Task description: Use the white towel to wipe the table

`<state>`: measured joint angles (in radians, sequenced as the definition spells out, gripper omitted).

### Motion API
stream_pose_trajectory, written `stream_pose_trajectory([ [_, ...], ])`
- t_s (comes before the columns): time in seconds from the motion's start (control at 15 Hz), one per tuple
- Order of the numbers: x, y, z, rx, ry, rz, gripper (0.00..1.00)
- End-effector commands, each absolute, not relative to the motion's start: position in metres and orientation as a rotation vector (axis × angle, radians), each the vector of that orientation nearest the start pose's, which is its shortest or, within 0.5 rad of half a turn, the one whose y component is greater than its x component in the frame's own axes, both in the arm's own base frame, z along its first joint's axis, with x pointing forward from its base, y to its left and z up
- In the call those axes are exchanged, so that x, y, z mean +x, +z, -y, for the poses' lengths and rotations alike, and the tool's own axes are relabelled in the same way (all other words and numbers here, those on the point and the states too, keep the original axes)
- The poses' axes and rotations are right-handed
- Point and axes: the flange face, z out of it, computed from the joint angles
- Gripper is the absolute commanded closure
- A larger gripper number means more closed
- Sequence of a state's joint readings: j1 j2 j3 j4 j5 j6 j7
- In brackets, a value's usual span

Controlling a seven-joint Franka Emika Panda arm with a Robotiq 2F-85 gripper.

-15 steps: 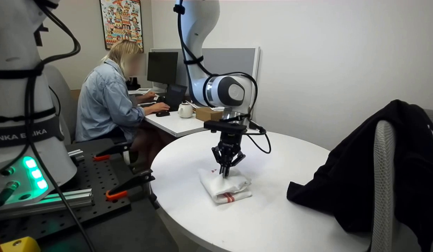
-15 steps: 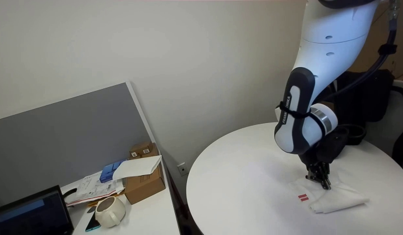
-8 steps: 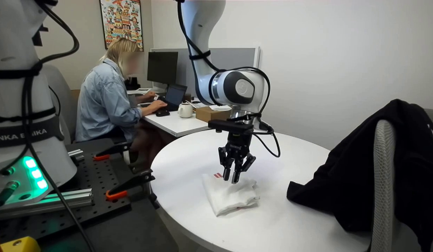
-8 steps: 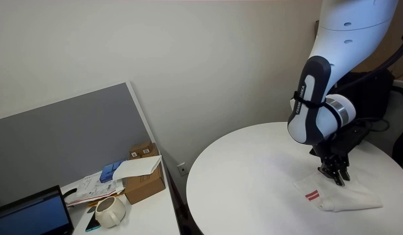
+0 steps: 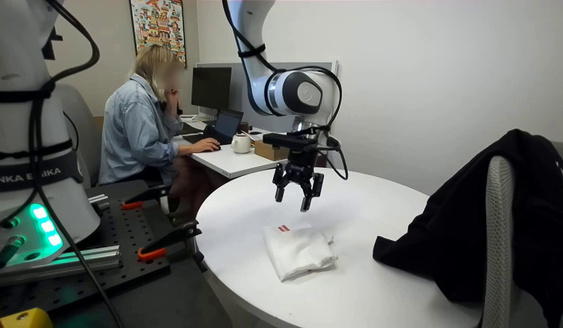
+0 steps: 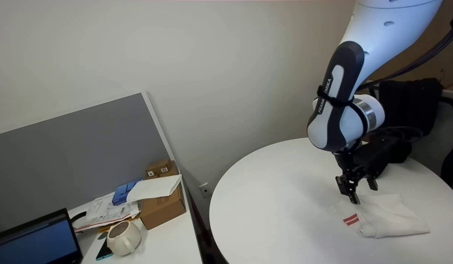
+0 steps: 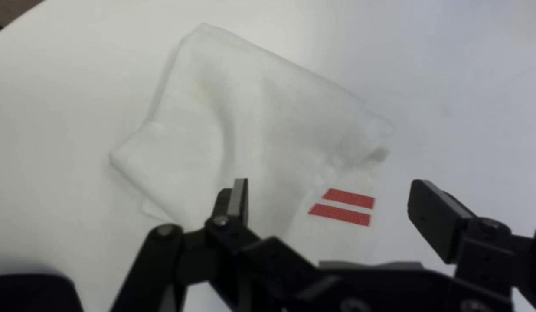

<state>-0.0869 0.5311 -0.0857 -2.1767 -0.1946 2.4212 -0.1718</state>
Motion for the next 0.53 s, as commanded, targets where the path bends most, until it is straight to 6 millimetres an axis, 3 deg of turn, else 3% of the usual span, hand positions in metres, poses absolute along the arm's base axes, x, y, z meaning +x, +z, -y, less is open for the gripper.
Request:
stream_pose_trajectory([
  [0.0,0.513,0.18,0.035,-3.158,0.41,0.281,0.0],
  [0.27,0.508,0.236,-0.031,-3.172,0.272,0.273,0.0],
  [0.47,0.496,0.277,-0.047,-3.205,0.172,0.11,0.0],
])
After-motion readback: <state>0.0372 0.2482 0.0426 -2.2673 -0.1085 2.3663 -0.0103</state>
